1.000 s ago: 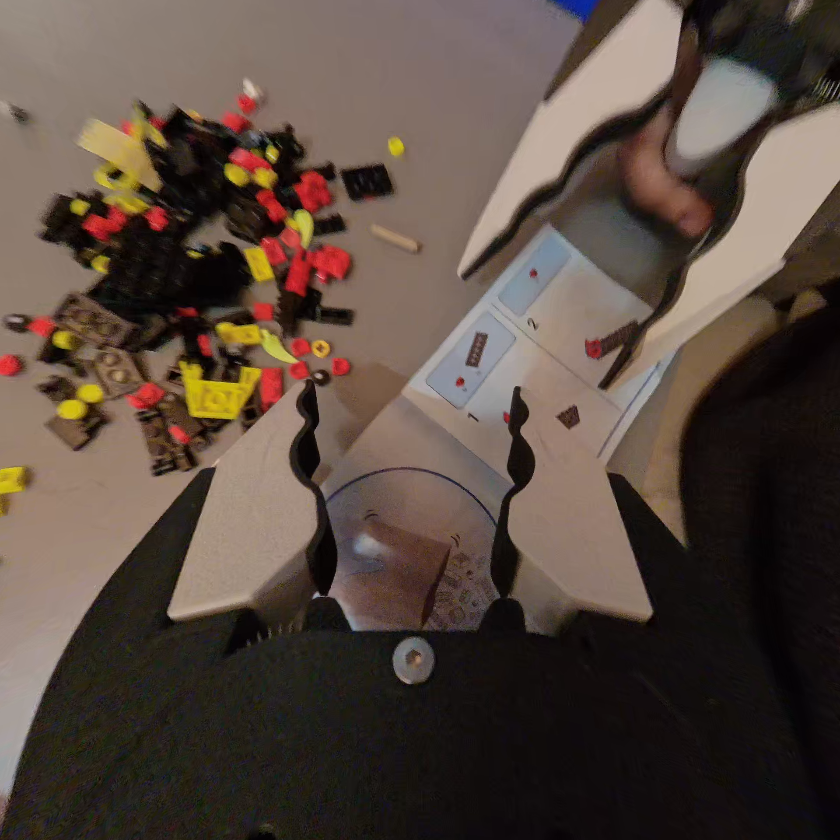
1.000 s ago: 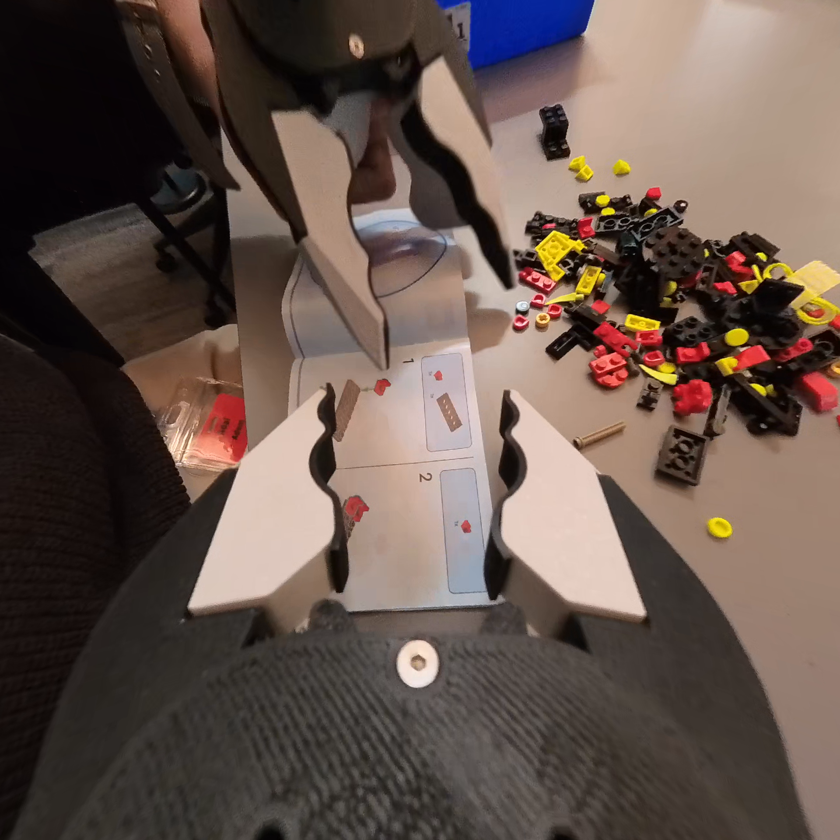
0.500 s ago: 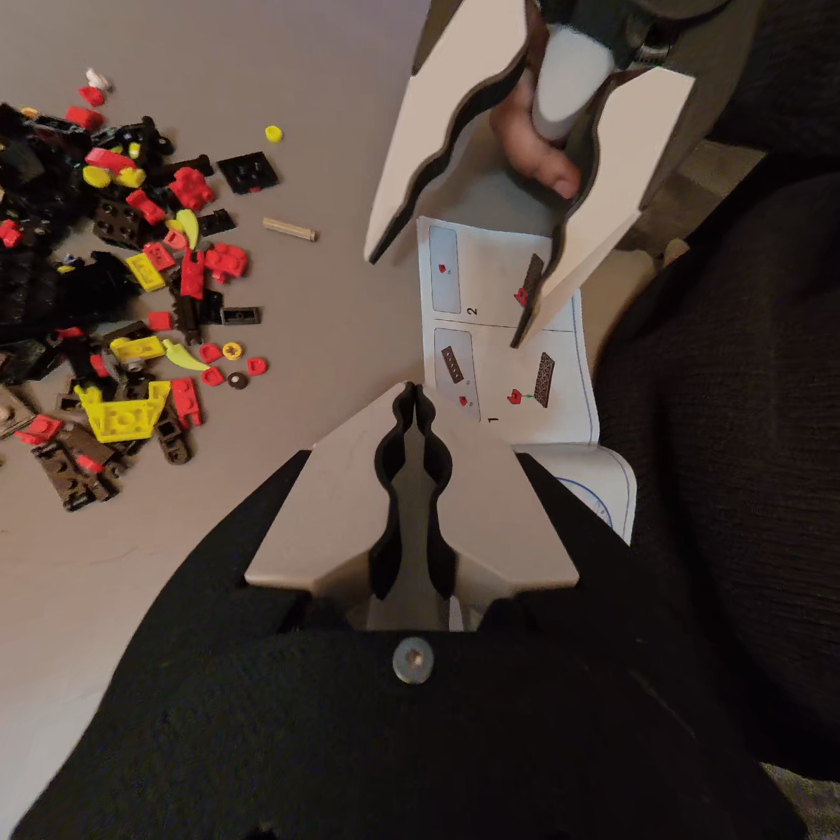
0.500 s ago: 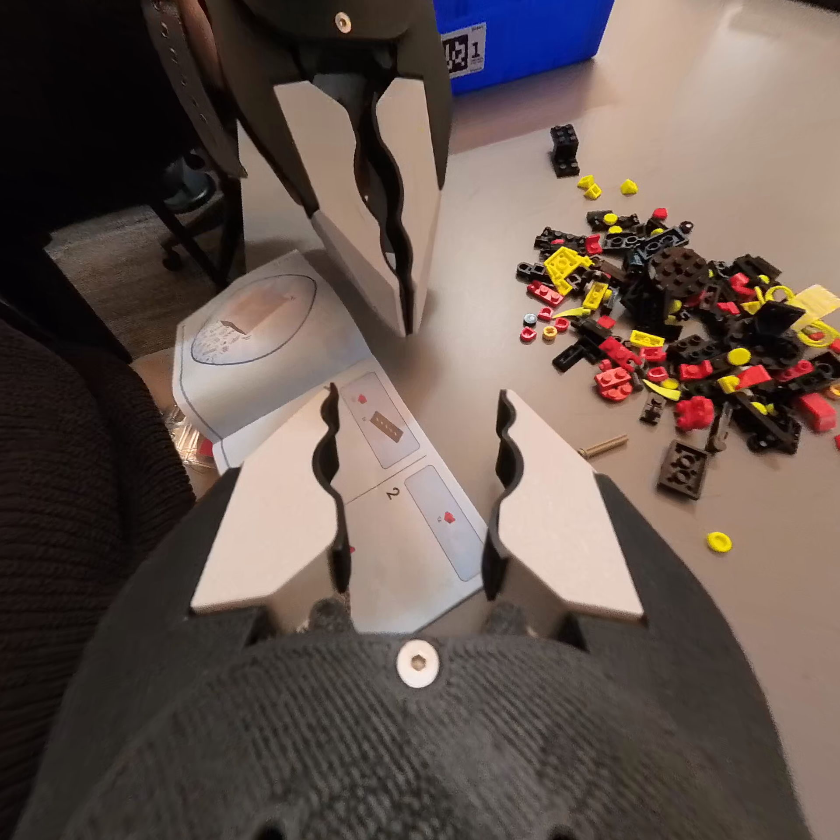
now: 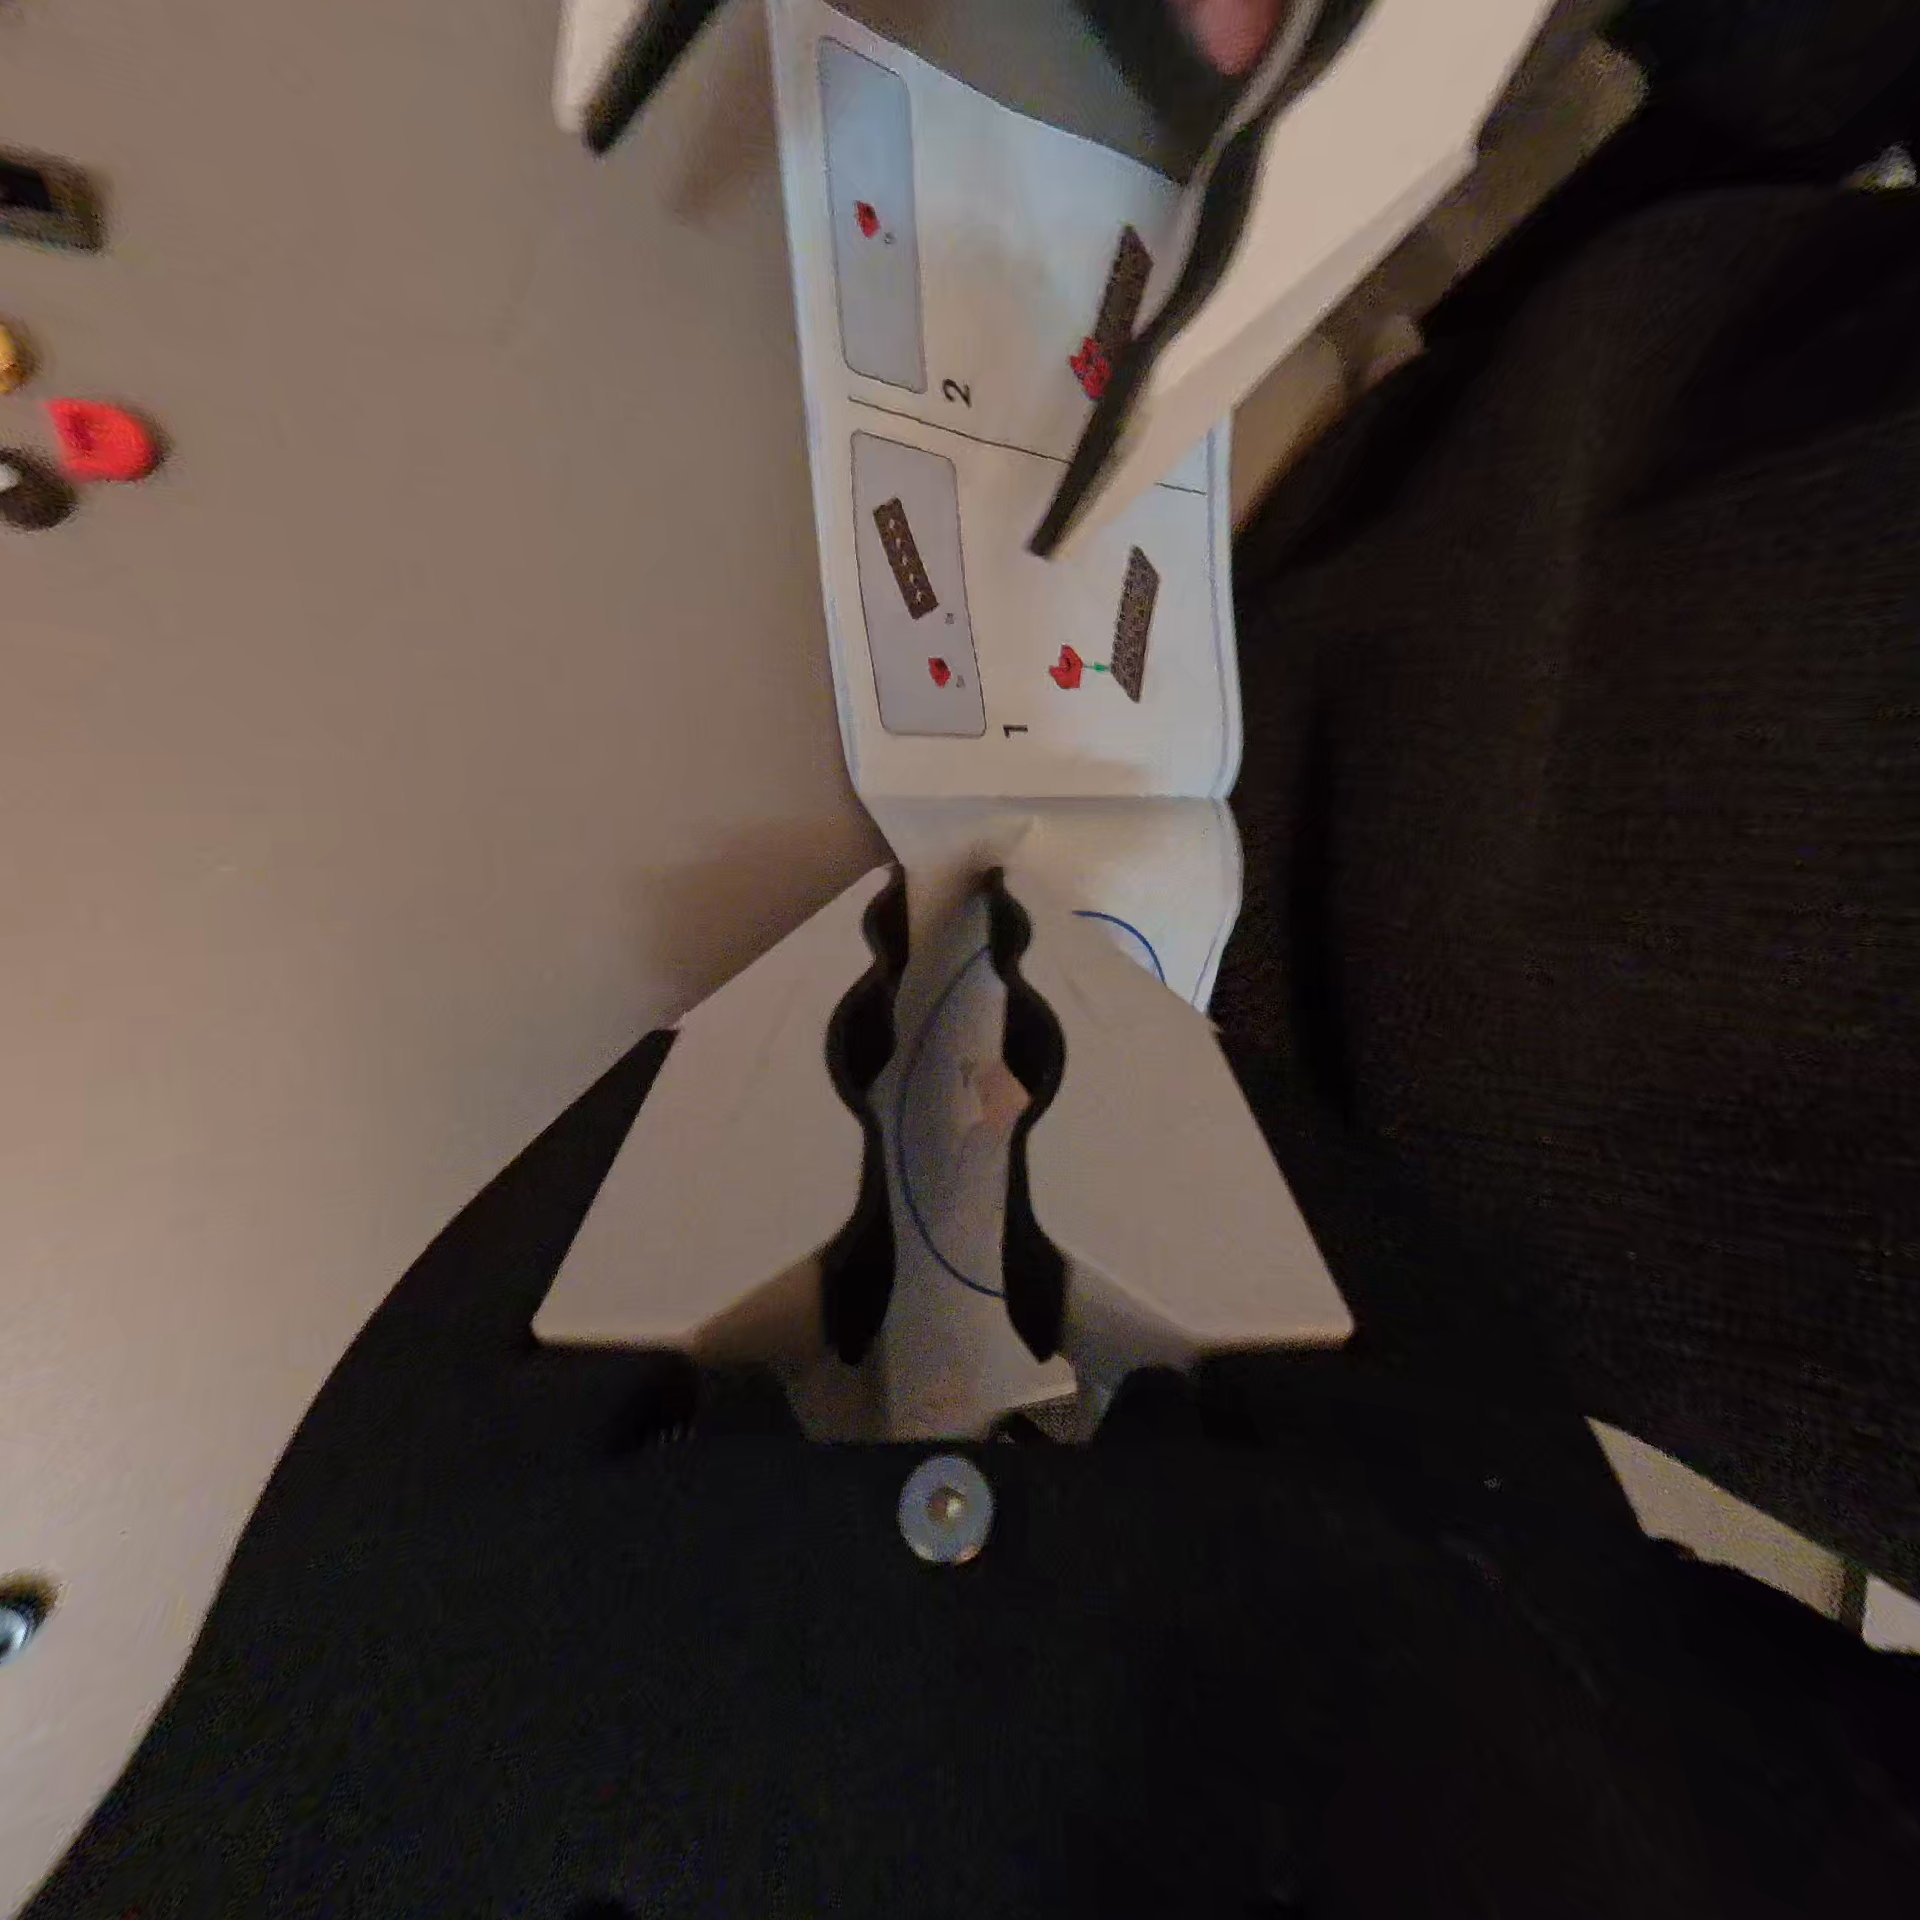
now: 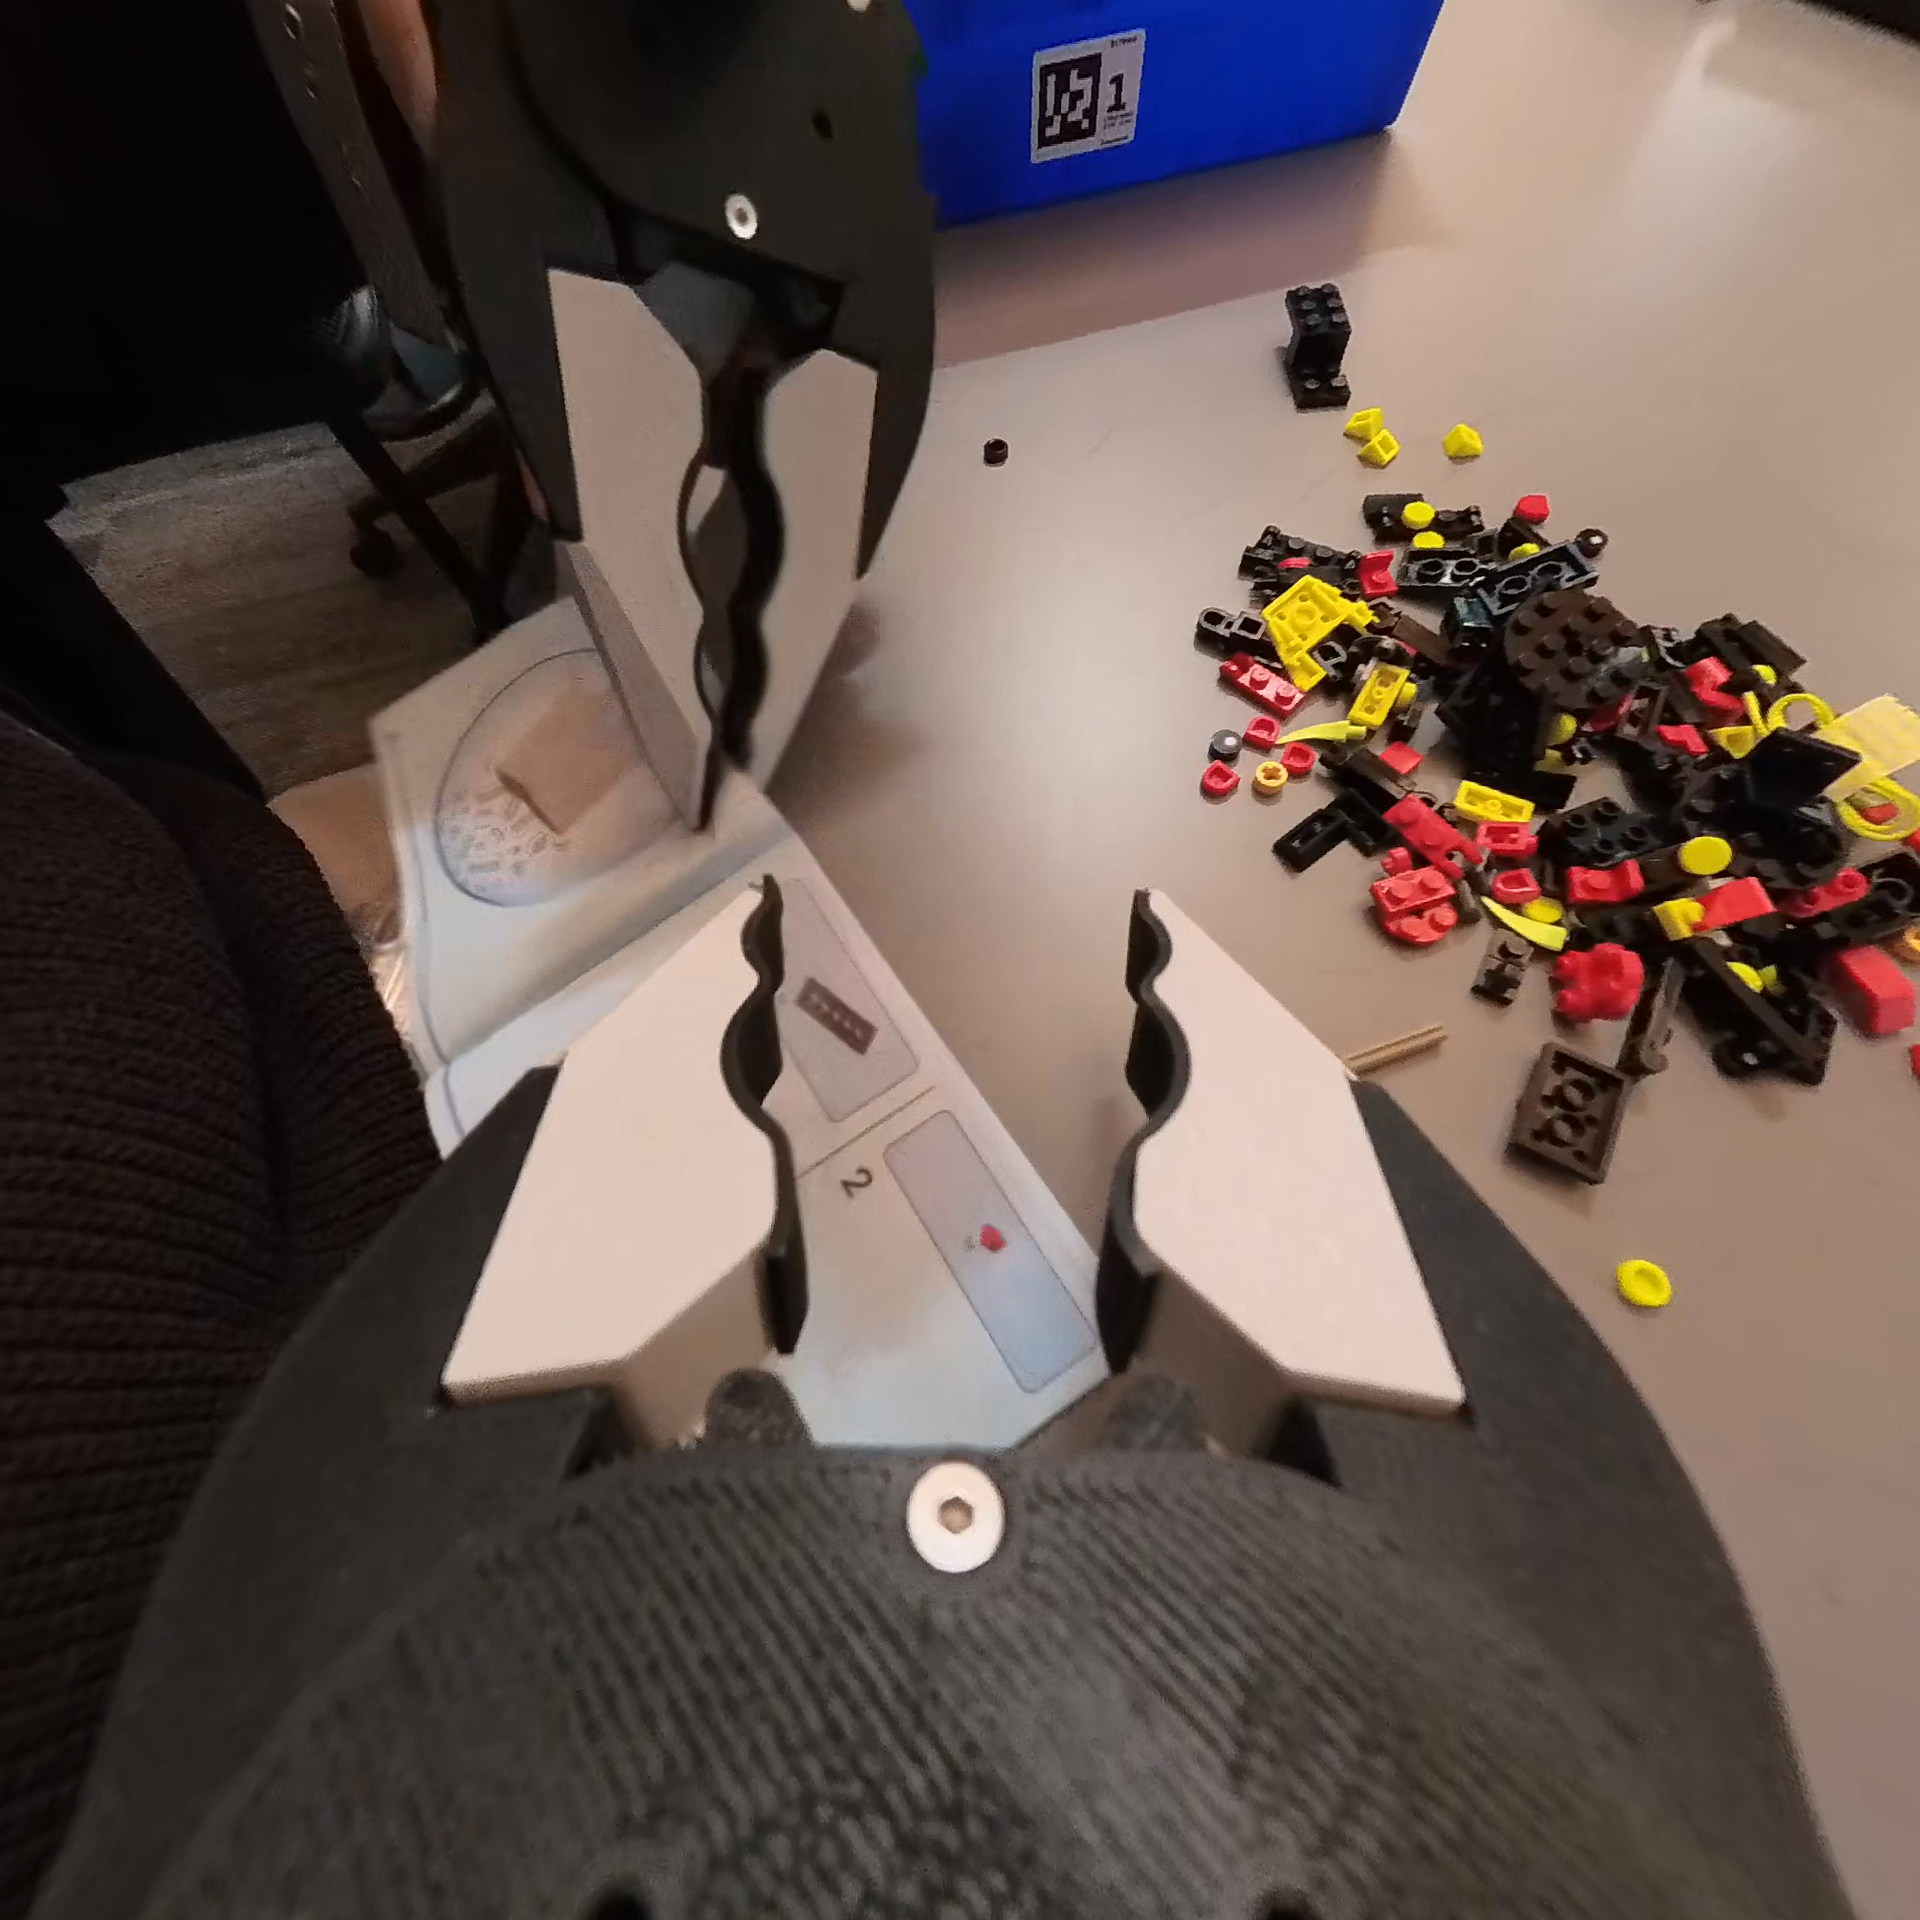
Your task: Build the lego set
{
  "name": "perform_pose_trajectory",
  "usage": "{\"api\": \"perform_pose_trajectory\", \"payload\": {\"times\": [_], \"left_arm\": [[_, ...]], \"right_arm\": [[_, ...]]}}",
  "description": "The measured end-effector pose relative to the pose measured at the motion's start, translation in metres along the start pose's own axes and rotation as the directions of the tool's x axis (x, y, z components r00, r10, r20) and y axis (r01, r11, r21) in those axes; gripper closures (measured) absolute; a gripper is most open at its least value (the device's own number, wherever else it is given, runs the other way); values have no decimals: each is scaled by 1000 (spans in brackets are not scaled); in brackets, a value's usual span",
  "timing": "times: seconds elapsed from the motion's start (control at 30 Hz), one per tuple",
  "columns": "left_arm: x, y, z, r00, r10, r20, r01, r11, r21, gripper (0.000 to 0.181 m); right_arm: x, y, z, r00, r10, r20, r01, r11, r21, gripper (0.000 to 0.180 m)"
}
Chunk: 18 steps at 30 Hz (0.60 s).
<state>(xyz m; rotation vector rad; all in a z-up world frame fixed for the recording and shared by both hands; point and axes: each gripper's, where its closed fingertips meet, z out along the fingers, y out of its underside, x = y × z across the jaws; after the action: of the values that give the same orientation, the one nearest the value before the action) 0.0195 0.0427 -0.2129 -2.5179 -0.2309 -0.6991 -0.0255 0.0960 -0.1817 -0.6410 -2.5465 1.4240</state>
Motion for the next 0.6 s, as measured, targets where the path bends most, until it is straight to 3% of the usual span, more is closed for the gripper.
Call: {"api": "perform_pose_trajectory", "payload": {"times": [0.03, 0.23, 0.4, 0.6], "left_arm": [[6, -2, 0, 999, 26, -37, -26, 1000, 10, 181], [35, -37, -19, 979, 170, -110, -145, 968, 204, 181], [52, -43, -19, 941, 334, -52, -318, 928, 196, 181], [64, -50, -24, 910, 414, -38, -395, 890, 227, 181]], "right_arm": [[0, -1, 0, 1000, 2, 3, -2, 1000, 3, 113], [-13, -11, -4, 995, 25, 100, -30, 998, 50, 107], [-30, -10, -10, 964, 92, 249, -96, 995, 5, 109], [-49, -21, -16, 929, 52, 366, -59, 998, 10, 109]]}}
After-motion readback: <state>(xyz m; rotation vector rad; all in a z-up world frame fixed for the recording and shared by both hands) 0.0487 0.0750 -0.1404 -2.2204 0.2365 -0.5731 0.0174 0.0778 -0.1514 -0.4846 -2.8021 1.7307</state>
